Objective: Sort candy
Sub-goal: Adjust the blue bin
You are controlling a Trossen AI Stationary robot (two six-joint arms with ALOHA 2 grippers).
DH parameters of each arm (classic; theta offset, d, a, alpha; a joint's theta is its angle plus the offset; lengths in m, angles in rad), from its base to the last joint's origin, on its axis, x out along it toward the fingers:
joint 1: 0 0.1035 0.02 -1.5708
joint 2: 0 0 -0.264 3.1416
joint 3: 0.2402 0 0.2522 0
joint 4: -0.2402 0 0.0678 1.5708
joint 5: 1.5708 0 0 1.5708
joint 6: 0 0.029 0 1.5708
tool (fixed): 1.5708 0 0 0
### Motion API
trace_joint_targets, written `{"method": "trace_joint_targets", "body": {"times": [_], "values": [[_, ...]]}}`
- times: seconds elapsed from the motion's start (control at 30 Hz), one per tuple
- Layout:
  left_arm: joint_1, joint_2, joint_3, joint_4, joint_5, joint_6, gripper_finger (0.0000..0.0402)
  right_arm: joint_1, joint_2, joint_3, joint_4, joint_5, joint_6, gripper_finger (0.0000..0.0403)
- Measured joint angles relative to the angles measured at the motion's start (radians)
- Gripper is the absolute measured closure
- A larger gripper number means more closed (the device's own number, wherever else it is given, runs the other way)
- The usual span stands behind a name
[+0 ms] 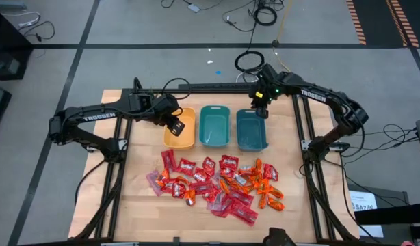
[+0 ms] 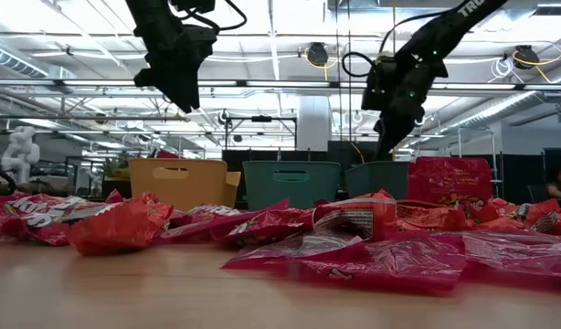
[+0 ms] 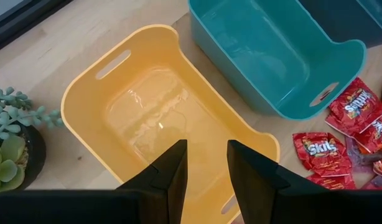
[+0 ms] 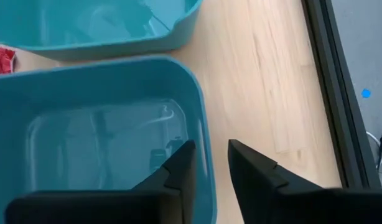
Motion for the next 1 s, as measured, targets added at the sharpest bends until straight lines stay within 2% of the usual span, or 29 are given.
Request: {"method": "trace_joint_targets", "body": {"times": [0.23, 0.43, 0.8, 0.9, 1.0], "values": [[0.000, 0.000, 0.000, 0.000, 0.000, 0.000, 0.0278, 0.000, 0.004, -0.031, 0.069, 0.003, -0.023, 0.0267], [0.000, 0.000, 0.000, 0.000, 0.000, 0.004, 0.0278, 0.001, 0.036, -0.031, 0.074, 0.017, -0.006, 0.0250], [-0.002, 0.000, 0.000, -0.001, 0.000, 0.004, 0.0278, 0.012, 0.116, -0.031, 0.085, 0.036, -0.006, 0.0253], [-0.002, 0.000, 0.000, -0.001, 0.000, 0.004, 0.0278, 0.018, 0.130, -0.031, 0.086, 0.037, -0.007, 0.0269], [-0.002, 0.000, 0.000, -0.002, 0.000, 0.004, 0.0278, 0.028, 0.137, -0.031, 0.088, 0.078, -0.008, 0.0302]]}}
